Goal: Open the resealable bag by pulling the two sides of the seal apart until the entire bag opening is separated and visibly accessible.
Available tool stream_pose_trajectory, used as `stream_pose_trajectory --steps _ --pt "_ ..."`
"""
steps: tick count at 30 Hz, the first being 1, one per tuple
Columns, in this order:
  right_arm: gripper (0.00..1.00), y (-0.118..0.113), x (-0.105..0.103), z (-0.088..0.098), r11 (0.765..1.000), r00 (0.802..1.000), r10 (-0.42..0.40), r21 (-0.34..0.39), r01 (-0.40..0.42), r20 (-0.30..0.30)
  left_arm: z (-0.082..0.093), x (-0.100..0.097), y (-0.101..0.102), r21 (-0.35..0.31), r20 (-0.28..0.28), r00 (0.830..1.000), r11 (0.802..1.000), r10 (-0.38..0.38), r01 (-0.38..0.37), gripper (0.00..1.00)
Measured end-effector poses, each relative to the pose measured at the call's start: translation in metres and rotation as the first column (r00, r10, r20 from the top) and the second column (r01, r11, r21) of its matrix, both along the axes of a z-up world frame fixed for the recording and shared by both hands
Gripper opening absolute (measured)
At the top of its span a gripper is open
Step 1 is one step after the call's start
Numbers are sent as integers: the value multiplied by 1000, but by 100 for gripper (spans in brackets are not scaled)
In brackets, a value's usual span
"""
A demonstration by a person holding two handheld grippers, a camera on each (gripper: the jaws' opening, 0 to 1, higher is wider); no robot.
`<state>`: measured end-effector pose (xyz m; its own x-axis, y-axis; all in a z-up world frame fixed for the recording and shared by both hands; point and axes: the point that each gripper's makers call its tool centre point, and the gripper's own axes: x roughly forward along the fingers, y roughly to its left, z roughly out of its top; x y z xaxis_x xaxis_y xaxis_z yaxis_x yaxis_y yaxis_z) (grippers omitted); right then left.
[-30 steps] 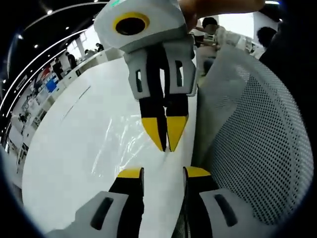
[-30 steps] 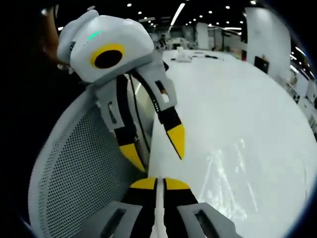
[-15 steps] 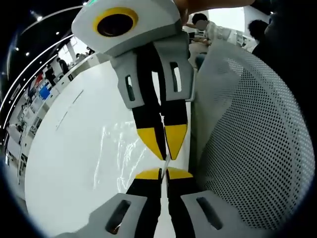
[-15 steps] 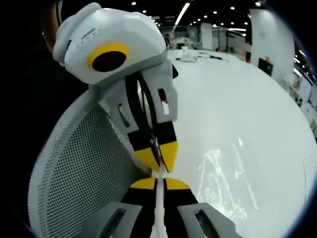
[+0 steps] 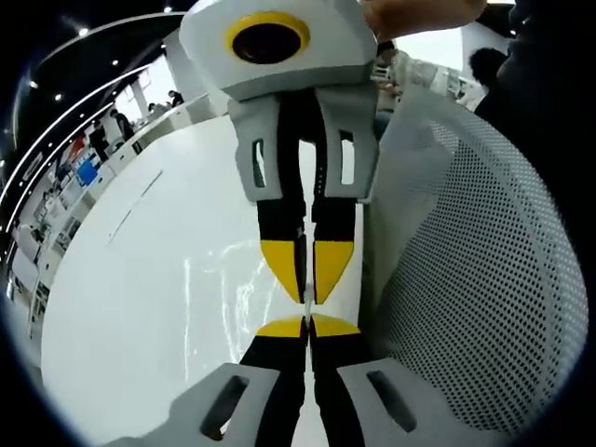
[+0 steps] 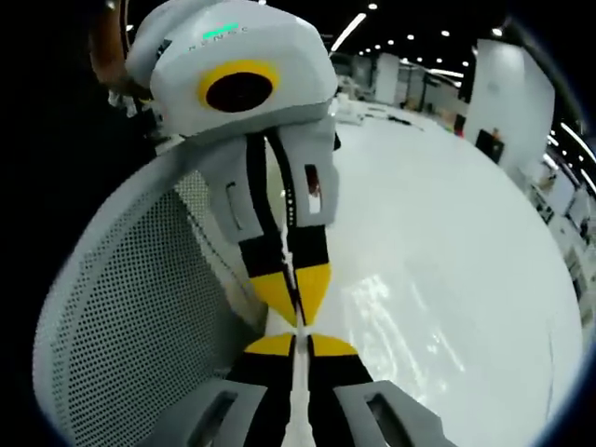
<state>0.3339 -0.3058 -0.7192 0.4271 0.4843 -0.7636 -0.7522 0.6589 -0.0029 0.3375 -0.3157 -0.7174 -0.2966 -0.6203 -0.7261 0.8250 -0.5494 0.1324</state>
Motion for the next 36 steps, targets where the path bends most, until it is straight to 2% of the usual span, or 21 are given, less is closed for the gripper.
stream_pose_trajectory --steps 5,9,11,14,24,28,31,36 --pt "0 -3 5 5 1000 1000 -13 -4 13 27 3 6 -3 -16 -40 998 999 46 -47 0" --pt "0 -3 6 5 1000 999 -14 -8 15 30 6 6 -5 -21 -36 998 999 49 -50 0" --pt "0 -2 6 6 1000 1000 -14 -9 14 28 10 4 -7 -23 -53 997 998 53 -55 2" --pt "0 -2 6 4 1000 1000 -9 -20 9 23 11 5 -7 -20 -17 999 999 27 -27 2" --pt "0 -2 7 1 998 999 15 -53 -13 36 8 0 -4 -27 41 998 998 -57 58 0" --pt "0 -4 7 1 997 999 16 -73 -13 50 9 1 -6 -41 33 999 998 -41 43 0" --pt "0 -3 6 2 998 998 27 -67 -24 52 10 0 -4 -19 -25 1000 1000 8 -9 0" --pt "0 -8 5 1 997 998 16 -75 -12 57 12 1 -5 -33 -7 1000 999 -3 3 0"
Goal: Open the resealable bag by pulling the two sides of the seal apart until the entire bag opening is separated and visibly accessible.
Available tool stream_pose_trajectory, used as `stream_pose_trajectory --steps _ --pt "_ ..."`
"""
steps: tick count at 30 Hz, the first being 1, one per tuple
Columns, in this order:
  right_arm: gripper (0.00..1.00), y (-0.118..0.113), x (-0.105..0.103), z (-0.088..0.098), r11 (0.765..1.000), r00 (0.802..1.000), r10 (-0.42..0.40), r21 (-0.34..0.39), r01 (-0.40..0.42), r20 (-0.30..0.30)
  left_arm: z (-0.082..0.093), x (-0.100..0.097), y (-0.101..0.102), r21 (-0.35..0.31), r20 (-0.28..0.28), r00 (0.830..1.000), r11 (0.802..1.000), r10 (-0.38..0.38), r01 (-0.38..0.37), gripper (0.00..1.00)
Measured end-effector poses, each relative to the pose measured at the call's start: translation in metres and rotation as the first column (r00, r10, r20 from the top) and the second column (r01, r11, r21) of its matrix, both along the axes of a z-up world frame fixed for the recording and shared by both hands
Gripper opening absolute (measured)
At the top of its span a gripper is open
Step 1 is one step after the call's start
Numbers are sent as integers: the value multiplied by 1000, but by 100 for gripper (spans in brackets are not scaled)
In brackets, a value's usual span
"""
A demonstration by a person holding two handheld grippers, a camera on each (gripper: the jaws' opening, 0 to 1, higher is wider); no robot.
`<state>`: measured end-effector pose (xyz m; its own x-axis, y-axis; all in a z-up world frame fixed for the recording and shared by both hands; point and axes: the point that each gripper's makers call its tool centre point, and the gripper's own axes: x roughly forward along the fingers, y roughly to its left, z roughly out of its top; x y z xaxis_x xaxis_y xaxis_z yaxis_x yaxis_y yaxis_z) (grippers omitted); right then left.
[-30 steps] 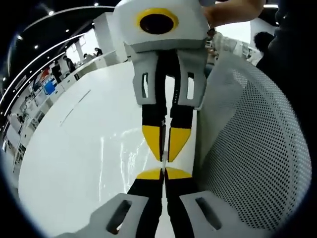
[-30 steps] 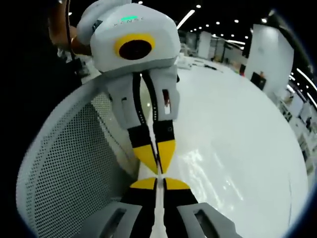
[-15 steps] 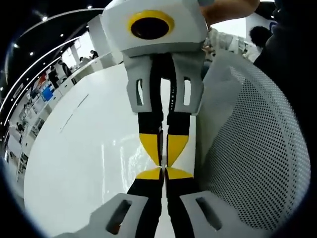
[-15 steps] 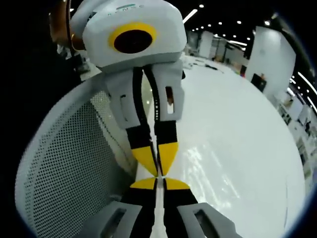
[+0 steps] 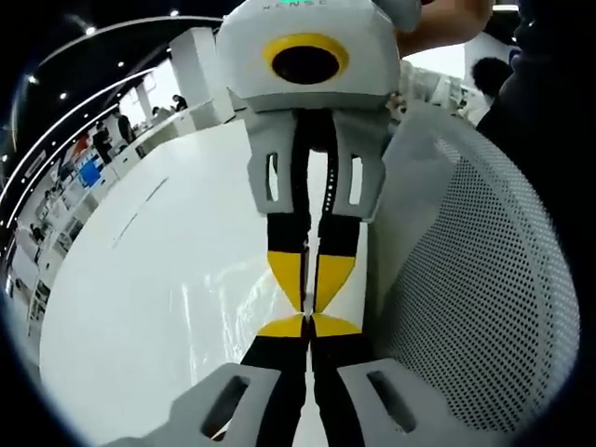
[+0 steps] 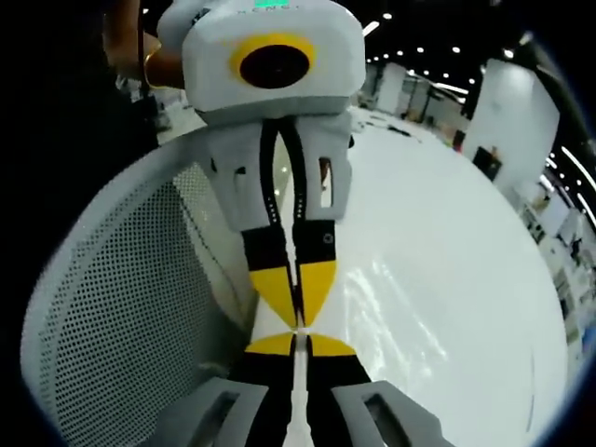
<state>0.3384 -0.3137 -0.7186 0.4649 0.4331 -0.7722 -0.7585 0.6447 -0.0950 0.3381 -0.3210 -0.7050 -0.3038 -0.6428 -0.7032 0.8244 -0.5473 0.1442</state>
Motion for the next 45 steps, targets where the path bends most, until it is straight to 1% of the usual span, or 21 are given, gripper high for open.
stream_pose_trajectory --steps 1,2,4,6,7,9,12,15,17,18,20,23,25,27,30,34,37,40,42,43,45 --pt "0 -1 0 0 1000 1000 -7 4 7 -2 0 0 0 -1 0 1000 1000 0 0 0" --pt "0 -1 -2 0 1000 1000 -17 20 17 -4 1 -2 1 5 -20 1000 1000 -3 3 0" --pt "0 0 -4 1 999 1000 -25 32 25 -1 1 -2 1 7 -30 1000 1000 -7 7 0" --pt "0 -1 -5 -1 999 1000 -31 26 31 -3 1 -3 1 9 -29 1000 1000 -11 11 0" --pt "0 -5 -7 -4 1000 1000 -24 -3 24 -6 0 -3 1 9 -24 1000 1000 -16 16 0" --pt "0 -9 -9 -5 999 999 -47 7 47 -16 2 -2 1 6 -25 1000 1000 -16 16 0" --pt "0 -13 -12 -3 997 997 -73 24 73 -17 6 -1 2 3 -53 999 1000 0 0 0" --pt "0 -15 -13 -1 994 995 -103 30 103 -16 7 0 2 -4 -60 998 1000 5 -5 0" --pt "0 -17 -12 2 994 994 -113 15 113 1 8 0 2 -9 -70 998 1000 9 -10 0" --pt "0 -17 -12 2 995 995 -103 -10 103 8 8 -2 2 -5 -93 996 1000 17 -18 0" --pt "0 -18 -12 2 994 994 -102 -35 102 26 8 0 0 -12 -94 995 999 30 -32 0" --pt "0 -19 -13 3 992 992 -119 -32 120 37 7 2 -2 -21 -92 995 999 44 -46 0" --pt "0 -21 -13 6 991 990 -129 -36 131 51 8 1 -2 -23 -93 995 999 43 -45 0" --pt "0 -23 -13 9 989 989 -128 -61 133 78 9 -1 -2 -25 -99 994 999 36 -38 0" --pt "0 -20 -13 14 987 984 -154 -36 158 94 10 1 -7 -29 -78 996 999 40 -42 0" --pt "0 -19 -13 18 985 981 -162 -34 166 105 10 0 -11 -28 -53 998 999 26 -28 1" --pt "0 -22 -9 22 981 974 -177 -57 186 140 8 2 -11 -18 17 1000 1000 -4 4 2" --pt "0 -21 -8 27 978 969 -192 -51 202 154 11 -2 -12 -26 12 1000 1000 -9 9 3" --pt "0 -22 -9 28 975 969 -195 -74 208 155 15 -2 -14 -38 11 1000 999 -8 8 2" --pt "0 -22 -9 28 974 968 -197 -81 211 154 17 -3 -15 -48 18 1000 999 -16 17 1" --pt "0 -21 -9 29 973 967 -209 -68 221 147 19 -2 -17 -52 39 999 998 -20 22 0"
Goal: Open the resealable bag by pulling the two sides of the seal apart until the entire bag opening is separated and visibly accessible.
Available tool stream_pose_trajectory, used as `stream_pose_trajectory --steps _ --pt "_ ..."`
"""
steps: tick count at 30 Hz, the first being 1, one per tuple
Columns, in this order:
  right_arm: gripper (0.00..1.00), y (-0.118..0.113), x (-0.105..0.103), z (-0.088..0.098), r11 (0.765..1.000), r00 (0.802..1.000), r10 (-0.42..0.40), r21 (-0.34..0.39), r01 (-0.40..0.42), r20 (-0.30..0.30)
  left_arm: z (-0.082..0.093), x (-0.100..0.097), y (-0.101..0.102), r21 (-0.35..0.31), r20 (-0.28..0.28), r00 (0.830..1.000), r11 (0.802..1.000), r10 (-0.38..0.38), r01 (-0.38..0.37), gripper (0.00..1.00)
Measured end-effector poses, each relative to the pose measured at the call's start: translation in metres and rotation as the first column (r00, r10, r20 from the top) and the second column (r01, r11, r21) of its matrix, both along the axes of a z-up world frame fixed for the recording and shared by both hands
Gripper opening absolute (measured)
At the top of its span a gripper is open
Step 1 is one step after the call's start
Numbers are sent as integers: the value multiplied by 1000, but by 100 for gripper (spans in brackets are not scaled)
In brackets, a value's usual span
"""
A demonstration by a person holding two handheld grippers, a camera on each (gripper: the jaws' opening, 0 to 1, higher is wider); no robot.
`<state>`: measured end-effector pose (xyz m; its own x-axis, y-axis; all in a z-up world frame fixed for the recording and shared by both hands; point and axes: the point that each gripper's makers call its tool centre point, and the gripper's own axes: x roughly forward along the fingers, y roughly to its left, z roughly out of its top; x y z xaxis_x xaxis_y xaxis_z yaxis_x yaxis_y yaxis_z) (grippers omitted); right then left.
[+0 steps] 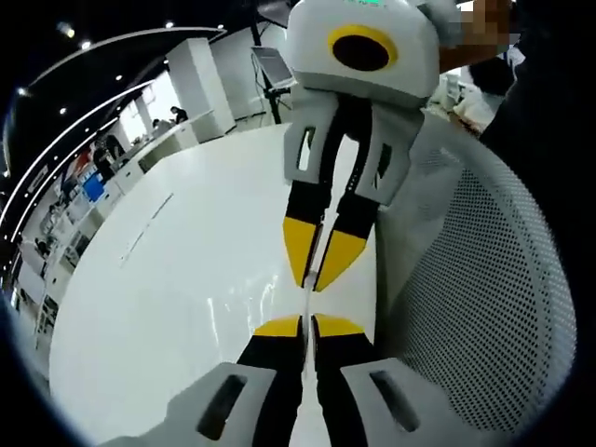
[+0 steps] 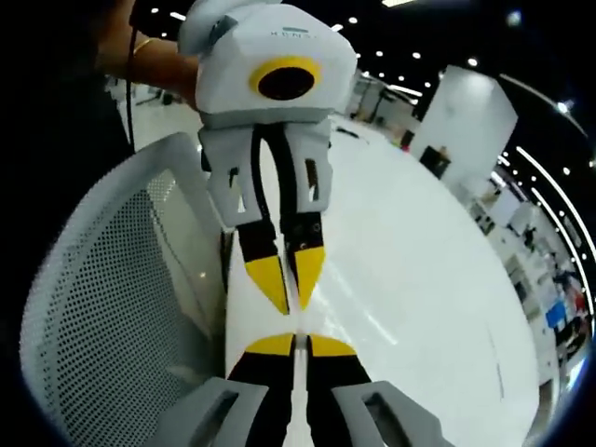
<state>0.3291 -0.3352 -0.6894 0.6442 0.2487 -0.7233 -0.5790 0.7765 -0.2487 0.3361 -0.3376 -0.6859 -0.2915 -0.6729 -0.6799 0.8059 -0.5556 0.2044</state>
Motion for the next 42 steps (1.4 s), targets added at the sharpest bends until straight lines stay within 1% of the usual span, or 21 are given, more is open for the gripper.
stream_pose_trajectory --steps 1,2,7,10,15,18,20,26,27,31,38,42 --pt "0 -1 0 1 1000 1000 -4 0 4 0 1 0 0 -3 13 1000 1000 -7 7 0" --pt "0 -1 -1 1 1000 1000 -4 -2 4 -1 2 0 -1 -5 14 1000 1000 -6 6 0" --pt "0 -1 -1 6 1000 1000 -8 -12 8 3 4 -2 -2 -9 5 1000 1000 -10 10 0" --pt "0 2 -1 7 1000 1000 9 -17 -9 3 7 -6 -5 -20 3 1000 999 -25 25 0" --pt "0 2 0 6 1000 1000 10 -14 -10 5 5 -7 -6 -15 16 999 999 -32 33 0" --pt "0 1 0 6 1000 1000 11 -16 -11 7 5 -8 -6 -25 24 999 998 -49 49 0" --pt "0 2 0 6 1000 1000 17 -10 -17 4 5 -9 -5 -22 12 998 998 -57 57 0" --pt "0 5 -1 7 1000 1000 10 8 -10 10 7 -9 -2 -27 5 999 999 -43 43 0" --pt "0 5 -1 7 1000 1000 10 11 -10 11 7 -9 -1 -25 -7 999 999 -32 32 0" --pt "0 7 -3 5 1000 1000 7 25 -7 11 9 -12 1 -30 -20 999 999 -44 43 0" --pt "0 5 -5 5 1000 1000 -7 31 7 16 10 -13 0 -44 -8 999 998 -38 37 0" --pt "0 4 -7 4 1000 1000 -9 30 8 13 10 -14 0 -41 -7 999 998 -41 41 0"
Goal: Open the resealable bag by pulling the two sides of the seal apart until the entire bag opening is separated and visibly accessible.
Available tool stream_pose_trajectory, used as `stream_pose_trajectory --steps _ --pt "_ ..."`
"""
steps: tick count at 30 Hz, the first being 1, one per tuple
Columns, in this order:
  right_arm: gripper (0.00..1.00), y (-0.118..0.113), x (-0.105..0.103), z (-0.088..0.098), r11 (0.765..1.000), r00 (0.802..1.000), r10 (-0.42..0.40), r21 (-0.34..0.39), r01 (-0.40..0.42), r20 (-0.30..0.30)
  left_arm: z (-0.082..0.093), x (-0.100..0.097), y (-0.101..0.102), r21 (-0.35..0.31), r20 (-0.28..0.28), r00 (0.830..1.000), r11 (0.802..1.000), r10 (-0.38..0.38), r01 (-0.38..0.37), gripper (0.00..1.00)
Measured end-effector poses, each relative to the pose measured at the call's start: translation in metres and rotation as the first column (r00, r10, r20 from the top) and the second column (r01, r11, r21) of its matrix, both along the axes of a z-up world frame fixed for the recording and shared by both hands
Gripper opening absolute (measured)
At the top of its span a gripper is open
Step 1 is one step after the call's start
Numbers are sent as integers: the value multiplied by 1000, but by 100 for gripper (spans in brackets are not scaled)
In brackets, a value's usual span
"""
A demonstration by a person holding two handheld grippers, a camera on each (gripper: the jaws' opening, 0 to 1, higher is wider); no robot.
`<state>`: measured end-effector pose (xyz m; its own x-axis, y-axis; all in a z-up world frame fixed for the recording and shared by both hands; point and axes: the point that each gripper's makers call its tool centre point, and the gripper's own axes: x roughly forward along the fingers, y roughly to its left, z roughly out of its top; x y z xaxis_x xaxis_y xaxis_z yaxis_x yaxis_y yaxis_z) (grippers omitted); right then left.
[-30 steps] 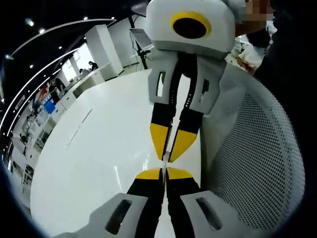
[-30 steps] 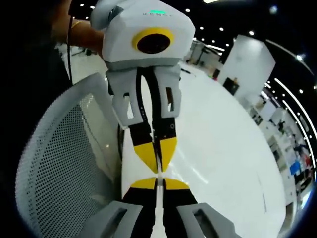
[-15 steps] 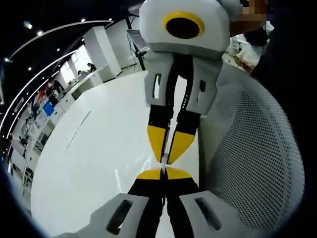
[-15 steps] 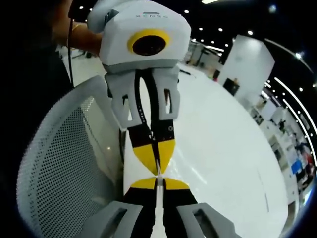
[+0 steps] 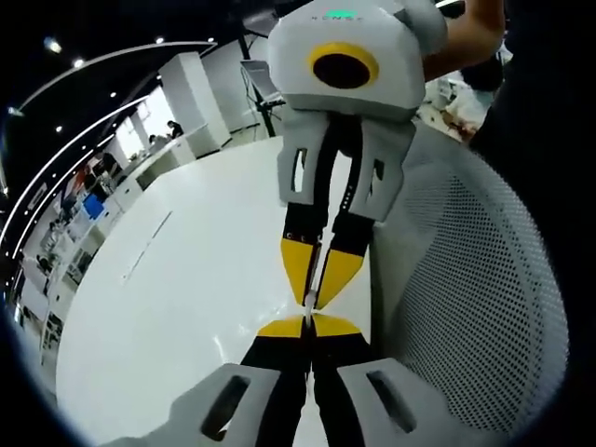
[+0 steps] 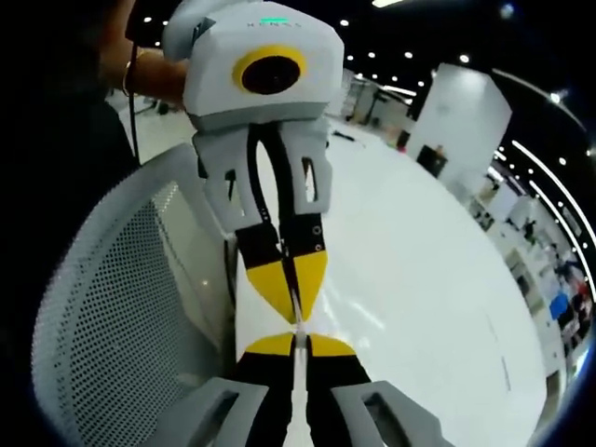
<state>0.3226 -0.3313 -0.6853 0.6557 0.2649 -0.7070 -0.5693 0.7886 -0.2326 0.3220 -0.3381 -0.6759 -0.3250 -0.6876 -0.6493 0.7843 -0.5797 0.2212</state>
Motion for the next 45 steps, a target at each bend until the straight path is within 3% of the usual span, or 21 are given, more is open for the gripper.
stream_pose_trajectory --steps 5,13,15,29,32,33,38,41,45 --pt "0 -3 -2 -3 1000 1000 -8 -11 8 -7 2 0 1 -2 28 1000 1000 -8 8 0" --pt "0 -10 -8 -9 999 999 -41 3 41 -15 5 1 2 -10 6 1000 1000 8 -8 0" --pt "0 -14 -9 -12 999 999 -50 -2 50 -20 7 4 1 -26 30 999 1000 10 -9 0" --pt "0 -27 -21 -12 990 991 -133 40 134 -21 12 9 5 -29 -52 997 998 51 -53 0" --pt "0 -26 -21 -10 991 992 -128 40 129 -17 12 12 4 -39 -35 998 997 58 -60 0" --pt "0 -25 -21 -9 991 992 -128 46 128 -13 10 17 4 -37 -6 998 997 68 -68 0" --pt "0 -21 -18 -5 994 994 -109 32 109 -7 4 22 6 4 28 997 997 76 -77 0" --pt "0 -18 -16 -4 995 996 -94 22 94 -8 0 25 6 23 83 995 998 62 -64 5" --pt "0 -13 -14 -4 997 997 -76 7 76 -7 5 19 4 17 66 996 998 53 -54 6"
